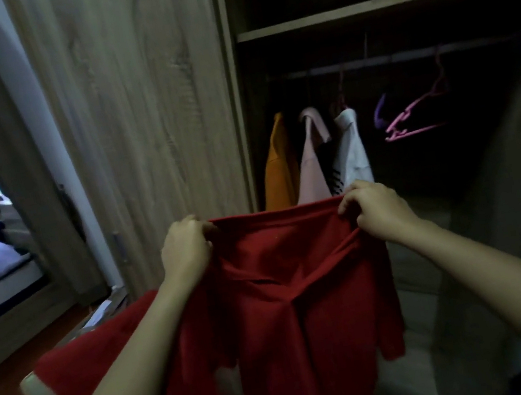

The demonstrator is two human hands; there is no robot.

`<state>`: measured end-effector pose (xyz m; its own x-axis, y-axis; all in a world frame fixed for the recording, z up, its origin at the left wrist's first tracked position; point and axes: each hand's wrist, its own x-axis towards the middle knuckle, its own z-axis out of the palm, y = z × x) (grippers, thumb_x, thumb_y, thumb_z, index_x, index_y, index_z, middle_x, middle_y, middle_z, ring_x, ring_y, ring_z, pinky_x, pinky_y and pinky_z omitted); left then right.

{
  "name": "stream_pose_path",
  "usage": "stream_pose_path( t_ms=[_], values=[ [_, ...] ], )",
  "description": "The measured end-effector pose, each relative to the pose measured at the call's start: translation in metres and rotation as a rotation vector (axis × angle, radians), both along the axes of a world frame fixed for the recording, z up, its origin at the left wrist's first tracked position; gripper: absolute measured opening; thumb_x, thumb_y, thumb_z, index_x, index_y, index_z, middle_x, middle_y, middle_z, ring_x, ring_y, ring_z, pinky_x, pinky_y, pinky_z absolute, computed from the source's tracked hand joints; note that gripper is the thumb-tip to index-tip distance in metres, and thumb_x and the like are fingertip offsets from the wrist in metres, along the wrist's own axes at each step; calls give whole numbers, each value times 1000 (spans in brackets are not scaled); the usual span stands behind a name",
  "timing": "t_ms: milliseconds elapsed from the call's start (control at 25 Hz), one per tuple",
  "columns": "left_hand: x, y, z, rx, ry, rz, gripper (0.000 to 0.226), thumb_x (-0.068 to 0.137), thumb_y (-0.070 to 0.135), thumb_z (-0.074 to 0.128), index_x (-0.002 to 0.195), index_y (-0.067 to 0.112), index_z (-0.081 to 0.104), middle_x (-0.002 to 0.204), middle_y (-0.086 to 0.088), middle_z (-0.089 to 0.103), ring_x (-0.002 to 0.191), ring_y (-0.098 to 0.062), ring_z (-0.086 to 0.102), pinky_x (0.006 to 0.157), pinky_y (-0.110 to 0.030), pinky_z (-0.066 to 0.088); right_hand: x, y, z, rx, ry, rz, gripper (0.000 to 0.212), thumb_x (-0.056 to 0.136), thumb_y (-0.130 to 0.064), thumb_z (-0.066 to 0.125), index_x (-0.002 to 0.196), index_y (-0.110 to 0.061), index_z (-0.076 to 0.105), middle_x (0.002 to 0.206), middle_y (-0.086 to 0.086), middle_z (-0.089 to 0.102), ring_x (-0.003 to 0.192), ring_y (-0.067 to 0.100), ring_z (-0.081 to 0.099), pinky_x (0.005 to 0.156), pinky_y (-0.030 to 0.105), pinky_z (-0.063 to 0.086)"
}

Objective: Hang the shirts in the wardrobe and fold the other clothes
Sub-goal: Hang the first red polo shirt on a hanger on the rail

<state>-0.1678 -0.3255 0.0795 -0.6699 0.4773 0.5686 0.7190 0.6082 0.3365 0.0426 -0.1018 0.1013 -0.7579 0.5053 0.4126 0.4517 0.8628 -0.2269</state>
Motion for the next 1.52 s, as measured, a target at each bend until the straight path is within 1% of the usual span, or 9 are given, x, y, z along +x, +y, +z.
stream_pose_path(
  t_ms=[120,320,440,600,760,920,1120,1240,1520],
  values=[
    [2,18,9,135,-101,-56,34,70,-1,58,82,24,77,97,-4,69,93,-30,63,78,-33,48,9,5,8,-114,20,-87,45,71,6,49,90,-27,74,115,4,66,107,25,59,89,28,44],
    [-5,44,23,167,-223,-176,35,73,2,54,86,24,77,103,-1,70,97,-25,61,77,-27,45,13,-1,28,-82,31,-175,47,72,6,47,97,-24,74,114,9,67,99,27,63,80,24,46],
    [-6,59,28,148,-239,-254,34,74,4,54,88,25,76,106,-1,70,101,-24,61,81,-28,46,23,0,37,-107,61,-212,49,71,7,45,98,-24,74,111,8,68,82,23,62,67,21,47],
    [-2,82,33,123,-225,-370,31,72,4,54,79,27,74,98,-4,72,93,-26,64,80,-33,52,35,3,38,5,67,-260,53,67,7,49,110,-16,68,126,4,60,115,24,56,98,33,45],
    [-1,104,37,80,-314,-431,26,72,11,59,57,31,67,79,3,70,83,-20,64,73,-28,49,45,8,48,79,5,-272,55,64,9,54,117,-3,63,131,7,56,122,24,51,105,28,38],
    [12,134,56,228,-349,-584,8,80,19,66,78,17,74,82,2,65,81,-11,57,73,-25,40,41,33,68,127,14,-293,55,63,6,55,117,-4,63,131,7,56,123,23,51,105,29,38],
    [37,212,88,292,-199,-685,27,87,24,56,110,18,68,106,0,69,96,-15,61,83,-22,40,33,60,82,197,0,-252,54,65,7,54,117,-6,63,132,4,55,124,20,49,105,23,34],
    [51,271,119,374,-285,-676,39,92,32,51,124,10,59,117,-10,66,114,-23,57,101,-30,39,40,80,87,210,5,-234,56,66,7,52,119,-8,62,134,2,53,125,19,48,106,25,34],
    [61,403,148,226,-458,-653,55,94,38,47,135,2,45,136,-20,50,127,-34,46,100,-33,38,69,133,98,256,52,-237,54,68,9,51,118,-9,62,134,-2,53,124,18,48,107,27,35]
  ],
)
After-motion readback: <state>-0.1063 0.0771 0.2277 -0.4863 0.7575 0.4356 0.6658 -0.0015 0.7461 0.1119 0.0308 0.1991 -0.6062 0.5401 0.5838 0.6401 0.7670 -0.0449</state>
